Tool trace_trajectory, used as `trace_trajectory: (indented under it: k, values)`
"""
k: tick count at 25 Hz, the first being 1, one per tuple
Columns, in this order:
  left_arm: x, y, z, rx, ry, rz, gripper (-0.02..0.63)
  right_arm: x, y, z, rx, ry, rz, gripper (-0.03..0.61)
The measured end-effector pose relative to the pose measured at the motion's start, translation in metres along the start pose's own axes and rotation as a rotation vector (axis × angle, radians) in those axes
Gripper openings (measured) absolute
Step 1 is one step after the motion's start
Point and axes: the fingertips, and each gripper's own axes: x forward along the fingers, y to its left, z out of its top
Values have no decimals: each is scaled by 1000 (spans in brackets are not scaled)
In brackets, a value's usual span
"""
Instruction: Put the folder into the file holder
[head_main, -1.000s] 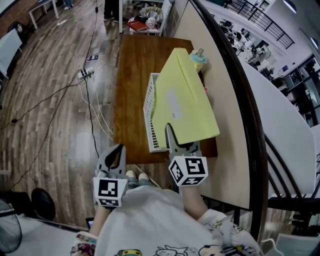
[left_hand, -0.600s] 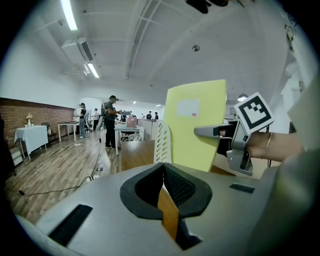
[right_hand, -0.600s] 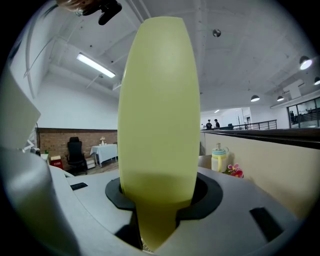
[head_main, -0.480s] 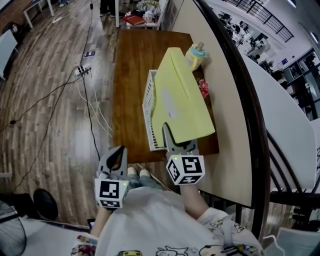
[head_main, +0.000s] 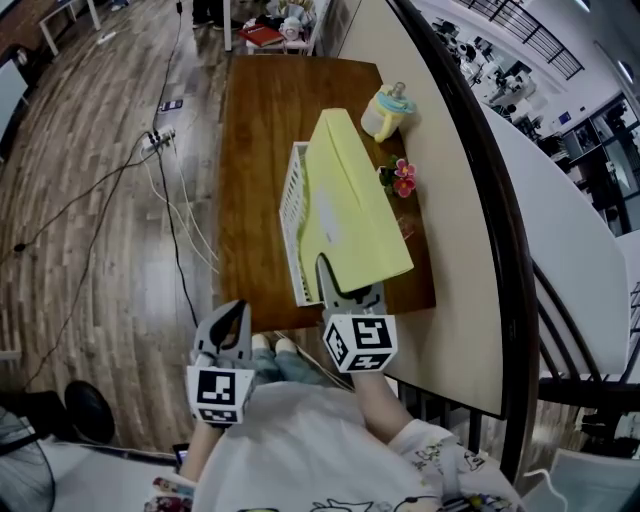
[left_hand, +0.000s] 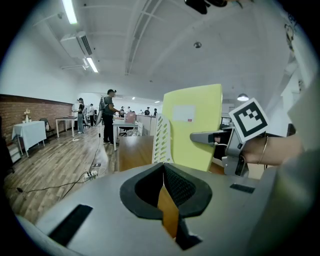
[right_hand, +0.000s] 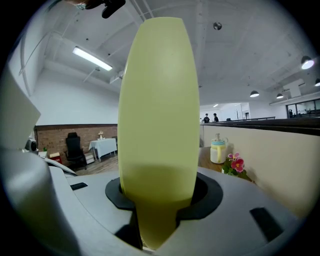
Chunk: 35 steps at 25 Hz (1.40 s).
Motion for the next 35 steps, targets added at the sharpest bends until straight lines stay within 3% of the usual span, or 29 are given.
trace_trajectory:
  k: [35]
  values:
    - [17, 10, -23, -31, 51, -31, 5, 21, -1, -70, -63, 157, -26, 187]
